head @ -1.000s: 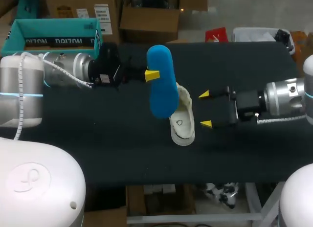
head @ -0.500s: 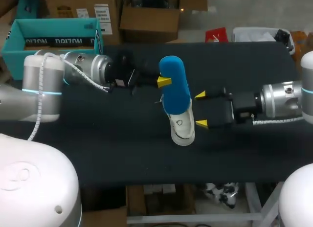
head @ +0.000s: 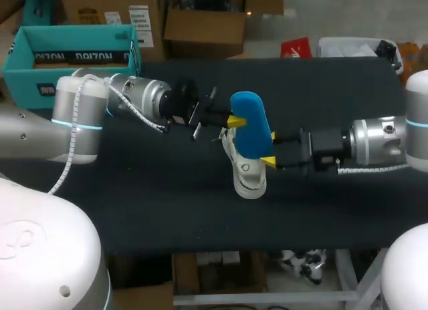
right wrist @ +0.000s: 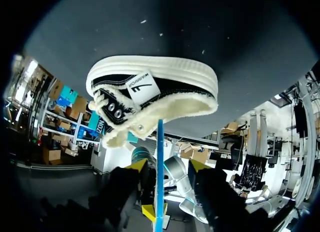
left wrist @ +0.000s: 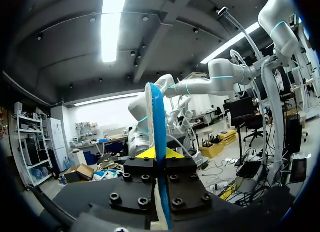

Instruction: Open the shoe tongue, take the insole out of the shoe, put the insole back into the shoe, and pack the shoe into the shoebox

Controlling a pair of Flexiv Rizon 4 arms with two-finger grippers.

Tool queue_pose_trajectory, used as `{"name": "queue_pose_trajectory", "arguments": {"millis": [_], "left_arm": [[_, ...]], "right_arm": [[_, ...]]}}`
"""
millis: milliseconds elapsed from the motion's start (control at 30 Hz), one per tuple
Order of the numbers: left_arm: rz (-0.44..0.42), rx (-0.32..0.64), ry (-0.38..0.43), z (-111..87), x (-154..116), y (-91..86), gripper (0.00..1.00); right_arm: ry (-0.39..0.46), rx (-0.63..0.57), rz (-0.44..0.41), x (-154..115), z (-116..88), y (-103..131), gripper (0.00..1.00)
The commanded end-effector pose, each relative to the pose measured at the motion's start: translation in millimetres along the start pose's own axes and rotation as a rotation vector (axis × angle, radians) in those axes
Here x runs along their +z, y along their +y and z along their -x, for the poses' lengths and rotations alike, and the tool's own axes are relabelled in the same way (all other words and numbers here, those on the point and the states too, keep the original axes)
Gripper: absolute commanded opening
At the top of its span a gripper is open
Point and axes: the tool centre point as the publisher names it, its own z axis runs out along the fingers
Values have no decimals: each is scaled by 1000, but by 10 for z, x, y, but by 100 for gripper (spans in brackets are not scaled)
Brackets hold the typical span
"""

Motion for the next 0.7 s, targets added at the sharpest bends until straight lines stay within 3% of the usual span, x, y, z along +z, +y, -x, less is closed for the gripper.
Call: {"name": "queue_pose_trajectory", "arguments": {"millis": [33,500,633,667,700], "left_arm": [[-18,6,2,-1,15,54,0],[-14,13,8,-61,9,92,0],[-16,13,7,-77,-1,98,0],[-16,12,8,-84,-1,102,0],[-16,11,9,-89,0,106,0]], "right_arm": [[9,-2,-17,8,16,28,33],[28,-6,-34,-32,46,24,31],[30,-6,-38,-43,38,20,22],[30,-6,-39,-45,34,21,18],[30,-6,-39,-49,27,24,8]]}}
